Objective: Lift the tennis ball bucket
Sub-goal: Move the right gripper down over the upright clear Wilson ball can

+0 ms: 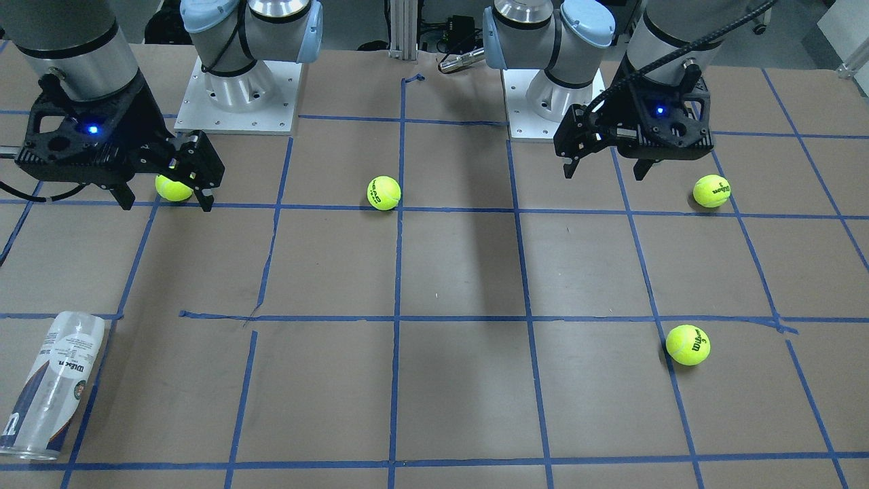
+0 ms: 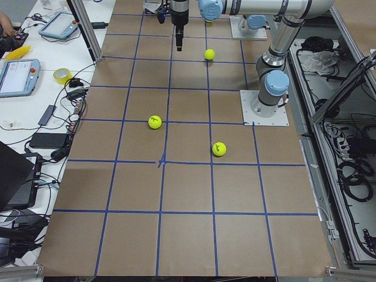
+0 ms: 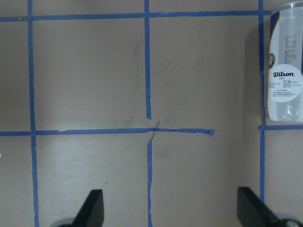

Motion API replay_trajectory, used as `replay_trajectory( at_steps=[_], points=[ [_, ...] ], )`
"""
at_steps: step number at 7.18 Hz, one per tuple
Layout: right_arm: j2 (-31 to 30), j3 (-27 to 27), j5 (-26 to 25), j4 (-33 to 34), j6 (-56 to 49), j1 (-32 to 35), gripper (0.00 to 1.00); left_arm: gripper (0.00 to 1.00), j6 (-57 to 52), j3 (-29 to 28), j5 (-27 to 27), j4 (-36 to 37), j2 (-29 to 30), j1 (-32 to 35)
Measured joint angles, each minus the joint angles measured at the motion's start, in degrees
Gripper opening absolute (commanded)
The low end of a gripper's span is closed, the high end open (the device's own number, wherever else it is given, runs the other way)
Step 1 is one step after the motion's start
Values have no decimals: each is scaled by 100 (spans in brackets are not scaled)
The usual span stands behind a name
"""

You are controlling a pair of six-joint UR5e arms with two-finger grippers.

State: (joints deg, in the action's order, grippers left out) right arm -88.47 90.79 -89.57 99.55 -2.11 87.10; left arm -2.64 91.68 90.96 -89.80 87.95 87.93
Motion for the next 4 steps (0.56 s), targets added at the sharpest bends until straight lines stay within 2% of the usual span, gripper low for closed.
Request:
replay_trajectory(
  at_steps=[4],
  points=[
    [127, 9, -38, 134, 51, -29, 100, 100, 0, 0, 3, -10, -6, -4]
  ],
)
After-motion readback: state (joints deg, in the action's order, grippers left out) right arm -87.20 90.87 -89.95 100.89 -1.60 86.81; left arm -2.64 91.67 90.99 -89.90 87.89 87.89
